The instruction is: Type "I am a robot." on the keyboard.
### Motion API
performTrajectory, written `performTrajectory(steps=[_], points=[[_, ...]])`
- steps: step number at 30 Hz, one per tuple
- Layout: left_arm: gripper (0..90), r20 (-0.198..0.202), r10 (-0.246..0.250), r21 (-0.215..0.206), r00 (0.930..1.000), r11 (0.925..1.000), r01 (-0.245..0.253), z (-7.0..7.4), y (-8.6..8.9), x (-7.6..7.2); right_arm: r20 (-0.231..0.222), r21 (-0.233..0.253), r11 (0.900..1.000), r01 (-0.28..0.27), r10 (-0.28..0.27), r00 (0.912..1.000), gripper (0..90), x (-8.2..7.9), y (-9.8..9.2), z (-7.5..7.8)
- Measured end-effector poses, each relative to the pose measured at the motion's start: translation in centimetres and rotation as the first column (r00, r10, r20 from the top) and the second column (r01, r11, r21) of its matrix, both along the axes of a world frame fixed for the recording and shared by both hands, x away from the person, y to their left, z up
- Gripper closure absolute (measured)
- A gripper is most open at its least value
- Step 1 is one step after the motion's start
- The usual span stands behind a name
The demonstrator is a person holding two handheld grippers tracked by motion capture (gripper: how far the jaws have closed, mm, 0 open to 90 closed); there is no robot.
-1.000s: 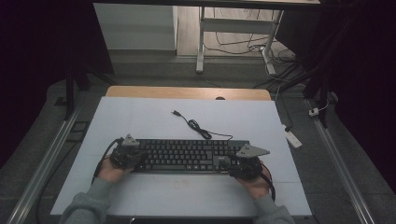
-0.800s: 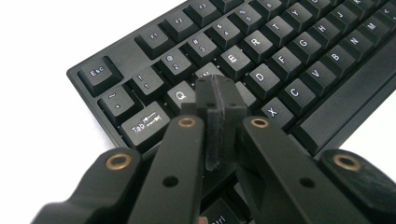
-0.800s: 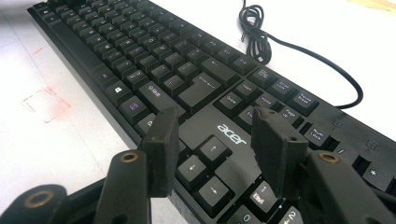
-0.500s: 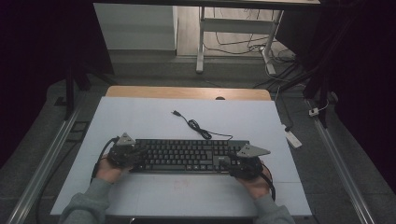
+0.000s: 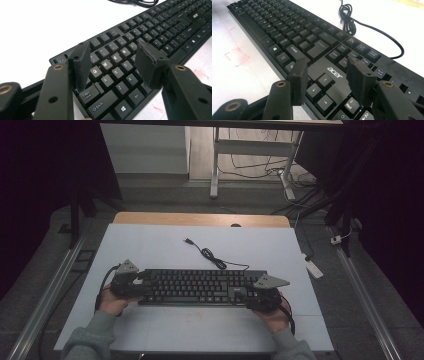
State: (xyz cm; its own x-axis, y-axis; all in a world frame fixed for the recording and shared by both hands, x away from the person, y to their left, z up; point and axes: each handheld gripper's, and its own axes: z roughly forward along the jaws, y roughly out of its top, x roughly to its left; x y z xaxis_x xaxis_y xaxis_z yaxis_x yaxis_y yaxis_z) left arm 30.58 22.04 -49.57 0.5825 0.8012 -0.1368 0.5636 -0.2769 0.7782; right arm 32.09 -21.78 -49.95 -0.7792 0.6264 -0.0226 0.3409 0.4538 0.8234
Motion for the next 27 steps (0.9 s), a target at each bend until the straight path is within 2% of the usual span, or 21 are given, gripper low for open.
performTrajectory(steps=[17,27], points=[[44.0,0.016,-0.018,0.012,0.9997,0.9998,0.018,0.3,-0.4,-0.2,-0.001,0.0,1.0,0.0,0.0,1.0,52.0,0.0,0.0,0.0],[43.8,0.022,-0.04,0.016,0.999,0.9991,0.04,0.5,-1.3,-0.5,-0.002,0.0,1.0,0.002,-0.002,1.0,52.0,0.0,0.0,0.0]])
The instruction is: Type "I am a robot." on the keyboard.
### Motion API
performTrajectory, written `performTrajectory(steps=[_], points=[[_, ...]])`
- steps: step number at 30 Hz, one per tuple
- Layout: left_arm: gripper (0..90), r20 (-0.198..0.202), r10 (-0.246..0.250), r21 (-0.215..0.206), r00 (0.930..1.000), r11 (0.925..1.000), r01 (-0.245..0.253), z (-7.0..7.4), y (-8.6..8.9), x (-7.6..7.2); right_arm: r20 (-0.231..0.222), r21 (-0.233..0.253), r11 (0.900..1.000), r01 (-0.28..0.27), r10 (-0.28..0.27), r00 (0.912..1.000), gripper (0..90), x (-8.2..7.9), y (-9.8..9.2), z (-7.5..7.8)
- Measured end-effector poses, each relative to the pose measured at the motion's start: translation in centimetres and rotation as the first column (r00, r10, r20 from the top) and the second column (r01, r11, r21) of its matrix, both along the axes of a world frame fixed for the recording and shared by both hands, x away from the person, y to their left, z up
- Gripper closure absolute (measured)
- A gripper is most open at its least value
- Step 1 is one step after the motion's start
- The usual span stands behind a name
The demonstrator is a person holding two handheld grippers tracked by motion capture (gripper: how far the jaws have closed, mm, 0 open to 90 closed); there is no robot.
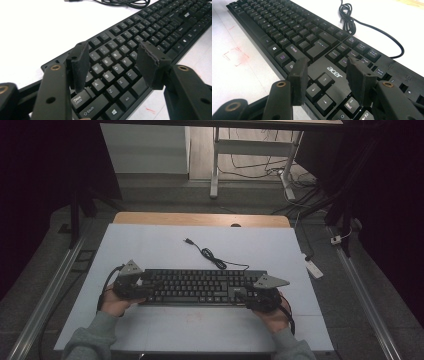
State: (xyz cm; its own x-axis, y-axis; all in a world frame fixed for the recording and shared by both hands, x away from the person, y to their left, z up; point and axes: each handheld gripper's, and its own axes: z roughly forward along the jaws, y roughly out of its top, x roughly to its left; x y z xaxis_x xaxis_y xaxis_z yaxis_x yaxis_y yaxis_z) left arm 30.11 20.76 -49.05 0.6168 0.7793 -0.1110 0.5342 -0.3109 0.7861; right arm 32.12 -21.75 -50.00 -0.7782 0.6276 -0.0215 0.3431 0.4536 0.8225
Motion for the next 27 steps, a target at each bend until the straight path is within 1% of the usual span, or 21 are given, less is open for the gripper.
performTrajectory(steps=[5,16,27], points=[[43.4,0.001,-0.023,-0.004,0.9997,0.9997,0.023,0.2,-0.6,-0.2,-0.001,-0.001,1.0,0.0,0.0,1.0,52.0,0.0,0.0,0.0],[43.0,0.005,-0.06,0.006,0.9982,0.9982,0.06,0.3,-2.1,-0.3,0.001,-0.002,1.0,0.0,0.0,1.0,52.0,0.0,0.0,0.0],[42.9,0.001,-0.104,0.023,0.9945,0.9943,0.104,0.2,-3.7,-0.5,0.002,-0.003,1.0,0.0,0.0,1.0,52.0,0.0,0.0,0.0]])
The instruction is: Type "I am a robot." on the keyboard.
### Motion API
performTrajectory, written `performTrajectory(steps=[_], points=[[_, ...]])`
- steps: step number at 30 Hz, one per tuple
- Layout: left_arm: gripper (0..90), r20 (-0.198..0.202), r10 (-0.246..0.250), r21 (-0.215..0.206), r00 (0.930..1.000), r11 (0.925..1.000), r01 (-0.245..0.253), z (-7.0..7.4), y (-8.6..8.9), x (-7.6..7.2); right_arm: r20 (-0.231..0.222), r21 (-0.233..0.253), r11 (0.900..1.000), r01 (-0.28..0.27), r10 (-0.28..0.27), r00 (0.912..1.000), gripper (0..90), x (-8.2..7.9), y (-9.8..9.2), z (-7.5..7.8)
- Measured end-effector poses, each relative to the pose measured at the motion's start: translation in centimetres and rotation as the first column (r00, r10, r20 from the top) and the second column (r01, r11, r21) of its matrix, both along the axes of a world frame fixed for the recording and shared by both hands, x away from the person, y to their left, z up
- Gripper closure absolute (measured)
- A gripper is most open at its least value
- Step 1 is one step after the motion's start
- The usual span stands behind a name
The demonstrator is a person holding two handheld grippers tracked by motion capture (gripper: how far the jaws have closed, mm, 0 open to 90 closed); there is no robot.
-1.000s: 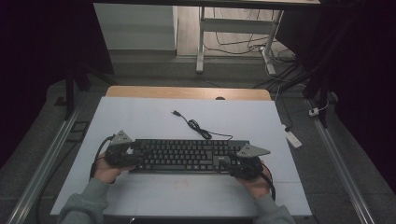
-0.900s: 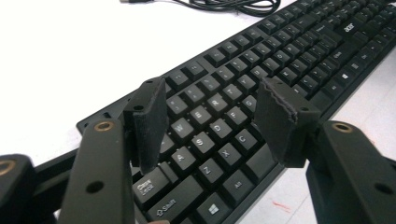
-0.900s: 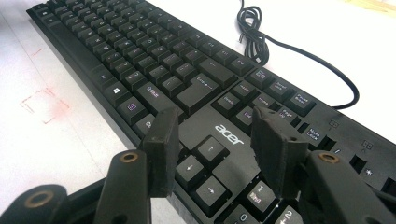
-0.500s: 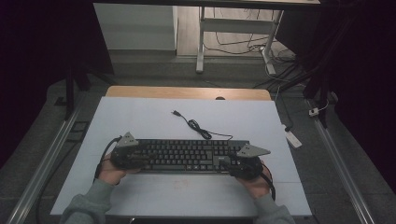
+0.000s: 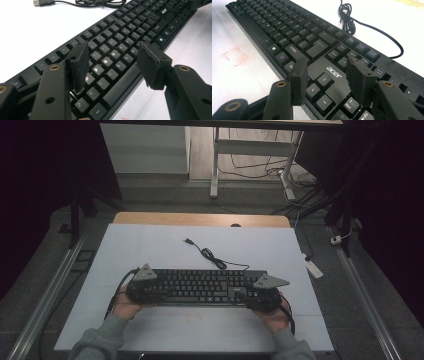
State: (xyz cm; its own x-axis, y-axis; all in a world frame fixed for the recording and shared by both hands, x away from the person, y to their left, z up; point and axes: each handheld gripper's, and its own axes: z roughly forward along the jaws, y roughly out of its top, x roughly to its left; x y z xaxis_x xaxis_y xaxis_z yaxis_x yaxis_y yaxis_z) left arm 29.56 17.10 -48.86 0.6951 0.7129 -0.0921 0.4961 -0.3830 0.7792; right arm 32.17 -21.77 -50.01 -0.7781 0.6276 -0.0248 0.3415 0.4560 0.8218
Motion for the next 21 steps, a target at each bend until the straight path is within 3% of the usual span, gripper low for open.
performTrajectory(steps=[21], points=[[43.6,-0.023,-0.068,0.048,0.9974,0.9965,0.069,-0.9,-2.4,-0.3,-0.001,-0.009,1.0,0.001,-0.001,1.0,52.1,0.0,0.0,0.0]])
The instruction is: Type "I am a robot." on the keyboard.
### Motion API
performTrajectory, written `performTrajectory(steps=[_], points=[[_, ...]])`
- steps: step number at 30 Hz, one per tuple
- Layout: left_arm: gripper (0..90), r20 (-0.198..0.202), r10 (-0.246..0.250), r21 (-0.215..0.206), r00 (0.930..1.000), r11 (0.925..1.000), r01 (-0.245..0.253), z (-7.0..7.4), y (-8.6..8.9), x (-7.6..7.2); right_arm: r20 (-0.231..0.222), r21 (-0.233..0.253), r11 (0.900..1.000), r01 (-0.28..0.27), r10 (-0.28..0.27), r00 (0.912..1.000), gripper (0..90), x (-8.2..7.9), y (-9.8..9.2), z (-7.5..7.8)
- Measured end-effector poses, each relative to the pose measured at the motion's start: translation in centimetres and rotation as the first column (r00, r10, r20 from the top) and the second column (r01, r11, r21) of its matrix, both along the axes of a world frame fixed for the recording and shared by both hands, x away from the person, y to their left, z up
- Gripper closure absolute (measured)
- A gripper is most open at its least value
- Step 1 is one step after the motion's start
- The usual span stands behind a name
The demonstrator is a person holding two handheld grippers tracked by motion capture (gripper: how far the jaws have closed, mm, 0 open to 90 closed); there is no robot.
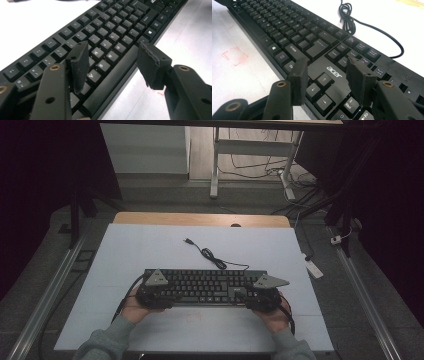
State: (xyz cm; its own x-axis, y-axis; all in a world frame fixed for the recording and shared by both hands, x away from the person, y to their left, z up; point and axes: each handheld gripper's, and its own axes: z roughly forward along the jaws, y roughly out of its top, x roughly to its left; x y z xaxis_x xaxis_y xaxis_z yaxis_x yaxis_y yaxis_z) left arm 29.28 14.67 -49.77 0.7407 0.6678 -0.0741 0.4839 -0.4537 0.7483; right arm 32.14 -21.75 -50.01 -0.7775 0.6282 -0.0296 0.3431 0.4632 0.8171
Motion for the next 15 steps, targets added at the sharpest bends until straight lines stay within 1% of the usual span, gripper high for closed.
performTrajectory(steps=[3,7,12,15], points=[[46.2,-0.004,-0.006,0.006,1.0,1.0,0.006,-0.2,-0.3,0.0,0.002,-0.001,1.0,-0.001,0.001,1.0,52.1,0.0,0.0,0.0],[52.9,-0.018,-0.017,0.017,0.9997,0.9997,0.018,-0.7,-0.6,0.0,-0.001,-0.002,1.0,0.0,0.0,1.0,52.1,0.0,0.0,0.0],[65.2,-0.036,-0.026,0.036,0.999,0.999,0.027,-1.2,-0.9,0.2,0.002,-0.003,1.0,-0.002,0.002,1.0,52.1,0.0,0.0,0.0],[74.0,-0.038,-0.03,0.05,0.9988,0.9983,0.032,-1.4,-1.0,0.3,0.001,-0.002,1.0,-0.003,0.003,1.0,52.0,0.0,0.0,-0.1]])
